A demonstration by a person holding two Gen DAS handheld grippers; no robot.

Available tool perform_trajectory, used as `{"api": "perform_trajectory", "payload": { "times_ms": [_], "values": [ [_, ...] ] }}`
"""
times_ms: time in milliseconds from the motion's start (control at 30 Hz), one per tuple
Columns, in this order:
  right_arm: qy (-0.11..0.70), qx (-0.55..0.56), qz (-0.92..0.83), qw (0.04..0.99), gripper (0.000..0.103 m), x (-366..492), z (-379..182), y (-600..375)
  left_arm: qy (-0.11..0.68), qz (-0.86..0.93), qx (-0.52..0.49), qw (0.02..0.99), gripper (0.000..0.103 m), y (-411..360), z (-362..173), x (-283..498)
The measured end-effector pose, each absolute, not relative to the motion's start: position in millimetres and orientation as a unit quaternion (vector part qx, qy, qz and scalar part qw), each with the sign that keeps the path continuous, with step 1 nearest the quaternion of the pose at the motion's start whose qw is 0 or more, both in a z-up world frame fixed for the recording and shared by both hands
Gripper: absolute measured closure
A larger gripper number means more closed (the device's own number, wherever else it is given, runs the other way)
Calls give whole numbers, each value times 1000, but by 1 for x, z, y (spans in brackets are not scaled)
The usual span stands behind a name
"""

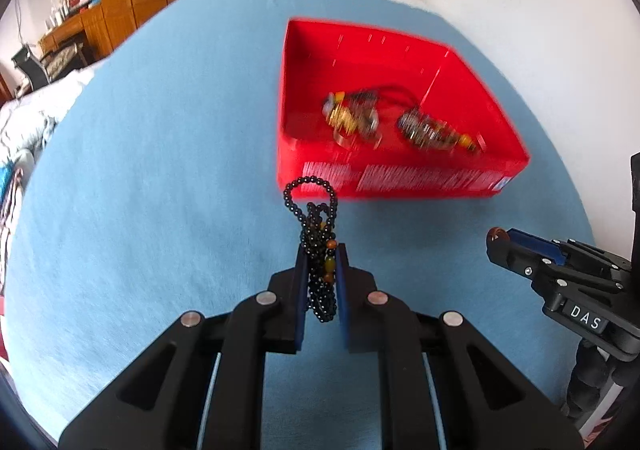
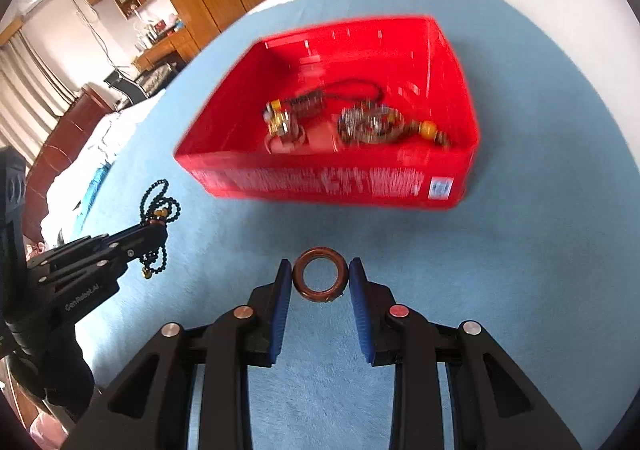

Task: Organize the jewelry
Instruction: 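Carry necklace and wooden ring into the red tin and open both grippers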

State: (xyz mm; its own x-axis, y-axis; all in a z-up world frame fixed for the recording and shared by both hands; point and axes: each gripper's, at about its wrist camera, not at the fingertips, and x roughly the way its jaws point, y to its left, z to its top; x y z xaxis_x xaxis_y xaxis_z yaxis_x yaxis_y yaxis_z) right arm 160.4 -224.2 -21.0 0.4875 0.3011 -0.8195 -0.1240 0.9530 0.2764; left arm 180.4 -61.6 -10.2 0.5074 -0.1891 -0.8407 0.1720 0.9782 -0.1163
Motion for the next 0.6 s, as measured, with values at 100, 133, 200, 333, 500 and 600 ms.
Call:
{"api": "perform_trajectory", "payload": {
  "times_ms": [100,133,200,333,500,600],
  "values": [
    [471,92,131,868,74,164,2,-227,463,-111,-6,879,92,-68,12,188],
    [464,94,133,871,74,167,9,-228,455,-113,-6,883,92,-71,20,192],
    [453,96,129,877,74,177,23,-230,446,-116,-8,888,92,-77,31,203],
    [442,101,119,883,74,204,37,-233,436,-135,-27,889,92,-89,44,237],
    [449,107,105,881,74,245,31,-237,443,-136,-37,886,92,-106,40,286],
    [460,108,94,876,74,267,17,-240,454,-130,-35,881,92,-115,28,311]
  ]
}}
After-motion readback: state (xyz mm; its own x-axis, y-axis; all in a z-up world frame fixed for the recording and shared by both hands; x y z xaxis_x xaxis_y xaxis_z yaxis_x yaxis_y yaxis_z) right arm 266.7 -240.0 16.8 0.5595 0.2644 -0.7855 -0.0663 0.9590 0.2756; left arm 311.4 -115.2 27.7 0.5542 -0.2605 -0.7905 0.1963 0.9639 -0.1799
